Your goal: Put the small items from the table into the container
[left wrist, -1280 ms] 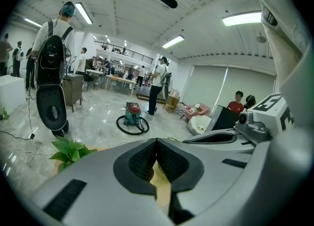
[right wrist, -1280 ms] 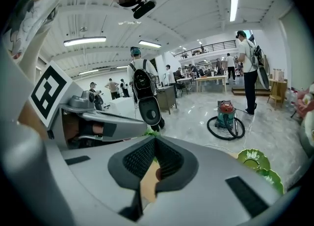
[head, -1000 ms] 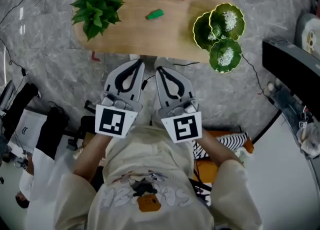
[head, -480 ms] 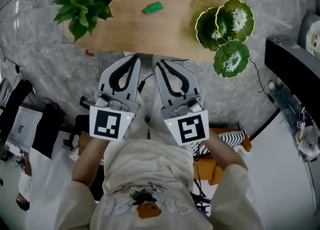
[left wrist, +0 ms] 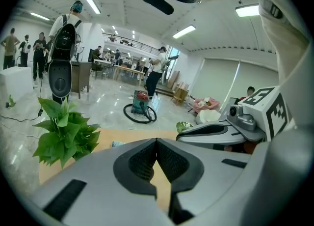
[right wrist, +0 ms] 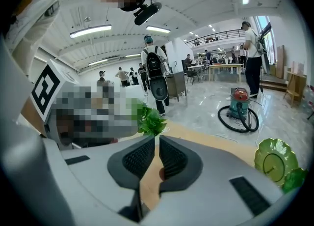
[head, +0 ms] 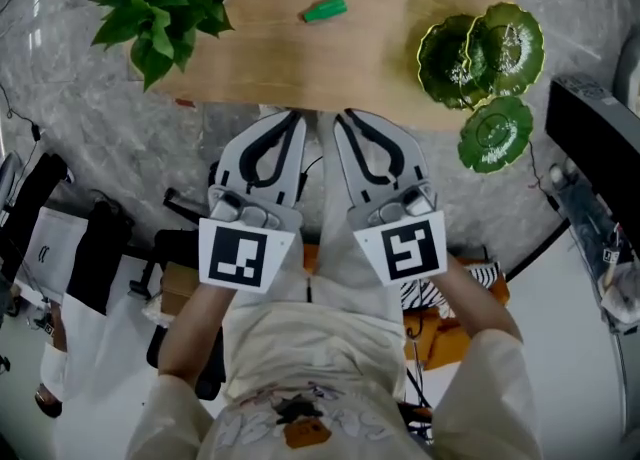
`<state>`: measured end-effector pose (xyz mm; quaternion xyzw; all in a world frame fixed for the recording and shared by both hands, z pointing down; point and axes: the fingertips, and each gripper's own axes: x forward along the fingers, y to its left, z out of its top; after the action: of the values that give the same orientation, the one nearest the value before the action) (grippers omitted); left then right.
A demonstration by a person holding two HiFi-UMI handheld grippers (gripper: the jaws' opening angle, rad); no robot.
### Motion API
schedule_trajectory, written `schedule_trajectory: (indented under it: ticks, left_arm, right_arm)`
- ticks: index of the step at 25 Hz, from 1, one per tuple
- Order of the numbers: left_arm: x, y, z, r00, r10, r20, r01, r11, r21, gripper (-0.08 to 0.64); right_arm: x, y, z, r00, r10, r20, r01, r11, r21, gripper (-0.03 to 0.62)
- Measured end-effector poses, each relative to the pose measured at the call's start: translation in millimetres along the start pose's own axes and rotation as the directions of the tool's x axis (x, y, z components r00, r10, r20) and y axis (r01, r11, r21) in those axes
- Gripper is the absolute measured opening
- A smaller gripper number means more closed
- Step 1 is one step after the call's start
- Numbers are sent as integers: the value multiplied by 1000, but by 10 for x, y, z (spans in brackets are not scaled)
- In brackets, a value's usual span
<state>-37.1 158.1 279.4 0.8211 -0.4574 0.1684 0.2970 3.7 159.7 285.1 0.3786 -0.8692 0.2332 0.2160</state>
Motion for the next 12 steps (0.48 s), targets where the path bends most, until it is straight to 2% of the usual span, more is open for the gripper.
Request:
schedule_trajectory:
  ticks: [4,7,12]
  left_arm:
    - [70,87,-148,1000,10,-8,-10,1000,-23,0]
    - [139,154,-249,1000,18,-5,-18,999,-37,0]
    - [266,290,-437,1000,26,-15,-27,998,-53,0]
  right_arm:
    - [146,-5,-107,1000,20,-13,-21,1000,-18,15]
    - [263,15,-189,998,49,-29,-50,998,-34,72]
    - [375,-16,-293,999,17,-29,-19,997,-71,85]
